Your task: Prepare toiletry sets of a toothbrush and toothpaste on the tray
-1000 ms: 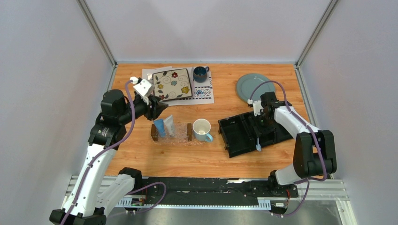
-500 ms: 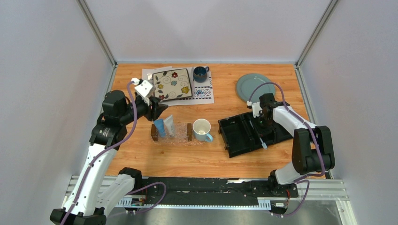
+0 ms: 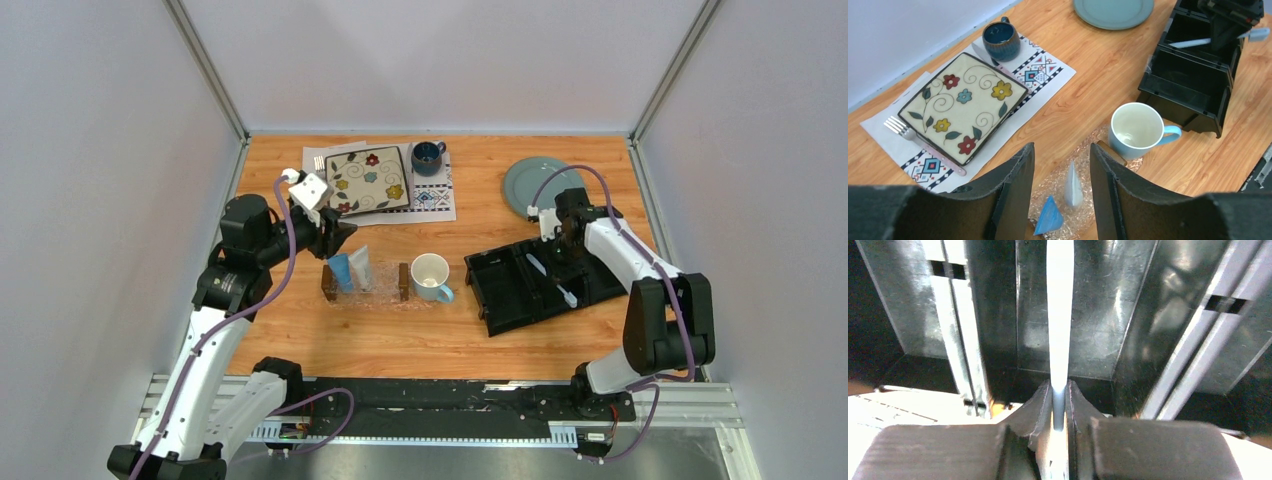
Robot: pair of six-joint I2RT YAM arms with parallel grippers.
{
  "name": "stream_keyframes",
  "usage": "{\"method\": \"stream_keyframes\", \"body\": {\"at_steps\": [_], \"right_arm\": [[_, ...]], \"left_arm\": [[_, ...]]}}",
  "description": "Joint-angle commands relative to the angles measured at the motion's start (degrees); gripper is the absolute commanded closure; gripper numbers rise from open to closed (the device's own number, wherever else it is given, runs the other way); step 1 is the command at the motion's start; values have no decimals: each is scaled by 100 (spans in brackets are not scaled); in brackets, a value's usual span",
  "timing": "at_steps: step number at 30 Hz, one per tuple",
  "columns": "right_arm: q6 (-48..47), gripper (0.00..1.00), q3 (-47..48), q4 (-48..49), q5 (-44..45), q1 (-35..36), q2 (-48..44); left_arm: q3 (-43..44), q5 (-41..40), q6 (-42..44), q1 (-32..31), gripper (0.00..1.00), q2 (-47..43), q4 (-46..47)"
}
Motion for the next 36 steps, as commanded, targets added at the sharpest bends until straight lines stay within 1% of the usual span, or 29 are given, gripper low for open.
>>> {"method": "stream_keyframes", "body": {"at_steps": [1,2,5,7,9,10,12,17,19,23,29,36], "right_arm": [[-183,95,722,-600,-93,-19,-441],[-210,96,949,-836,-128,-19,-476],[-394,97,1354,-1337,-435,-2,-617],[-500,97,1750,-1541,-559,60,-679],[-596,97,2153,-1866,-638,173,-688],[-649,97,2286,-1928,-682,218,-696],[-649,97,2488,-2104,-717,340,-705],[-737,97,3200,-2490,-1138,735,-688],[-720,97,3393,-2552,-1288,929,-679],[-588,97,3675,-2570,-1411,1587,-635],[-404,96,4079,-2465,-1824,2265,-433],[-403,96,4317,-2544,-2246,2582,-169]], "left_arm": [[247,453,266,25,47,43,57],[300,663,258,25,48,87,47],[467,946,258,-45,48,210,4],[581,938,346,-228,48,280,-75],[721,798,547,-422,48,342,-154],[766,736,600,-649,48,360,-242],[897,481,680,-870,48,438,-269],[1292,244,881,-1512,49,789,-409],[1390,121,1022,-1775,49,913,-480],[1750,24,1382,-2119,47,1281,-699],[2111,-248,1874,-2734,43,1686,-981],[2067,-749,2314,-3287,41,1880,-814]]}}
